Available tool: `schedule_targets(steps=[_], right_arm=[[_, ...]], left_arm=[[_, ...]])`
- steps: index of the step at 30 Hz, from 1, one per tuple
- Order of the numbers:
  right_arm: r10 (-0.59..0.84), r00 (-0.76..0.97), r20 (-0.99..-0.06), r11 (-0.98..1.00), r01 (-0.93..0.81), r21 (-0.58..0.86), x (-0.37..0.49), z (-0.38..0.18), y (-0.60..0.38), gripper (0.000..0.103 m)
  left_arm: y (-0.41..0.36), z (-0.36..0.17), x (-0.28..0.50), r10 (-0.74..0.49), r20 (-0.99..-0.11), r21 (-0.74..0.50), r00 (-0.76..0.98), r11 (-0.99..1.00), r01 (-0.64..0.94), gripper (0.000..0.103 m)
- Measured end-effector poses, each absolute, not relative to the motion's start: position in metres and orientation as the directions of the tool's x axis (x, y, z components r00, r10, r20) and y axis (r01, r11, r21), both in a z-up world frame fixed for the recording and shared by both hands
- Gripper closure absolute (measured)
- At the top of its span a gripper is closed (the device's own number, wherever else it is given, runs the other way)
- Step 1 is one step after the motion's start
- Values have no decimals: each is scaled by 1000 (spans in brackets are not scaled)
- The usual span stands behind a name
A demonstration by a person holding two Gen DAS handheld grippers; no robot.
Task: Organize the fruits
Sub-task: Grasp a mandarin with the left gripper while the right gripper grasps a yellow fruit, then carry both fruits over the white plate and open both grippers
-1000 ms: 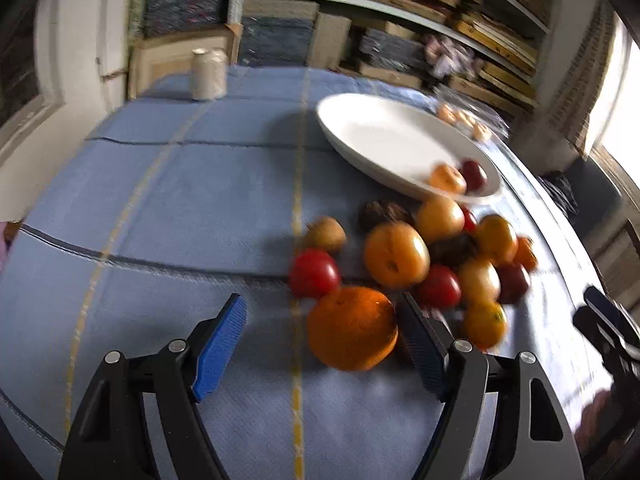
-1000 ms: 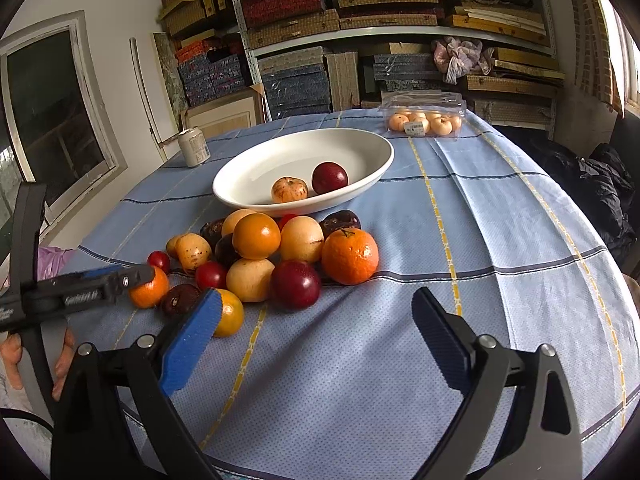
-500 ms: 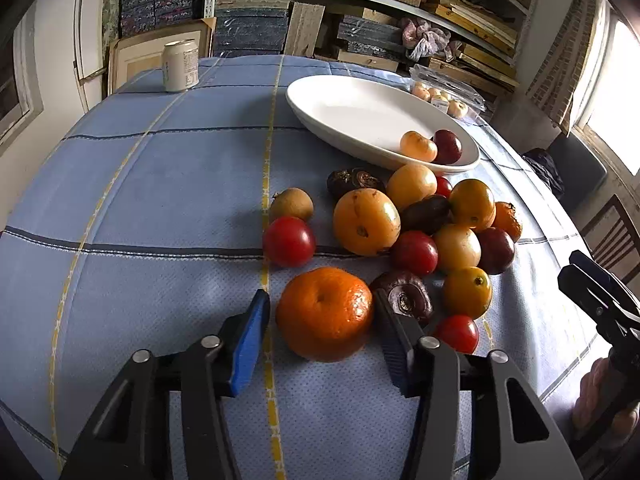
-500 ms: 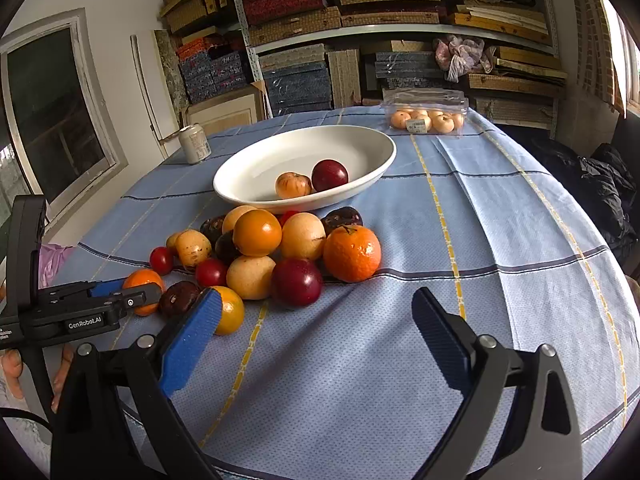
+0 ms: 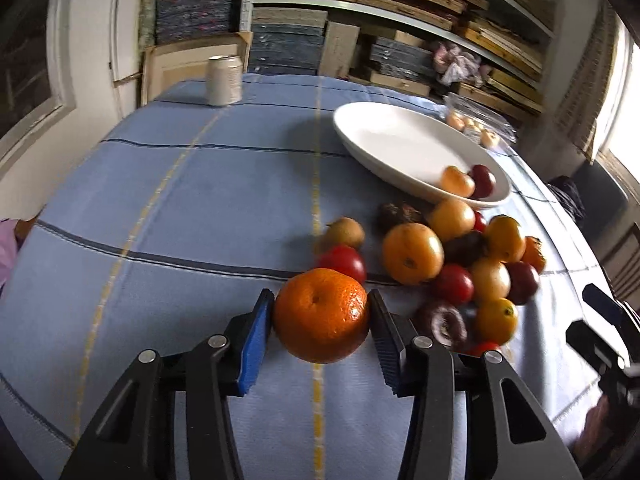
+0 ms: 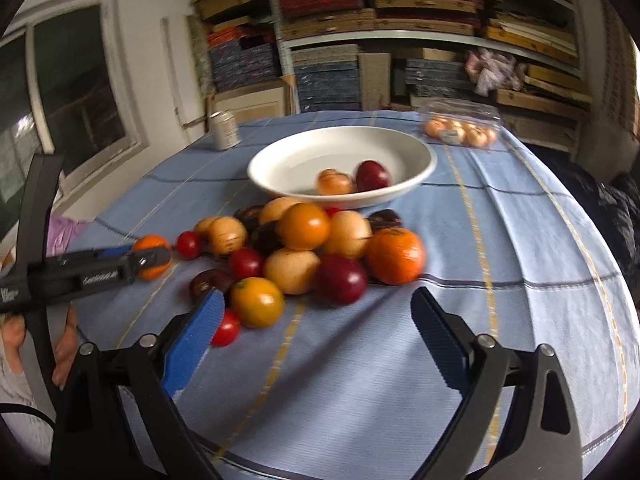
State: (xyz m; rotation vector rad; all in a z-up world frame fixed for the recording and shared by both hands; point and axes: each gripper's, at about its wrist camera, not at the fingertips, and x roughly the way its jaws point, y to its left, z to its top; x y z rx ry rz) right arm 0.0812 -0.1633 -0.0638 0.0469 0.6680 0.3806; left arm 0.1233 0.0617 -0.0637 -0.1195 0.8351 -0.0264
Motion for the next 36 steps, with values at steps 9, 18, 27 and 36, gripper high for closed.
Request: schedule_targets(steps=[9, 18, 27, 36], right_arm=[[420, 579, -699, 901, -362, 241, 104, -81, -131, 67], [461, 547, -698, 885, -345, 314, 117, -85, -127, 66], [512, 514, -688, 858, -340, 385, 126, -90, -129, 65], [507, 584, -634, 862, -361, 357, 112, -69, -139, 66]], left_arm=[[63, -62, 122, -103, -737, -144, 668, 990, -5, 55], [59, -61, 120, -123, -733, -148, 669, 989, 19, 55], [56, -63, 121, -128, -737, -143, 663, 989, 31, 55], [56, -57, 124, -124, -729, -148, 673, 989, 22, 55]])
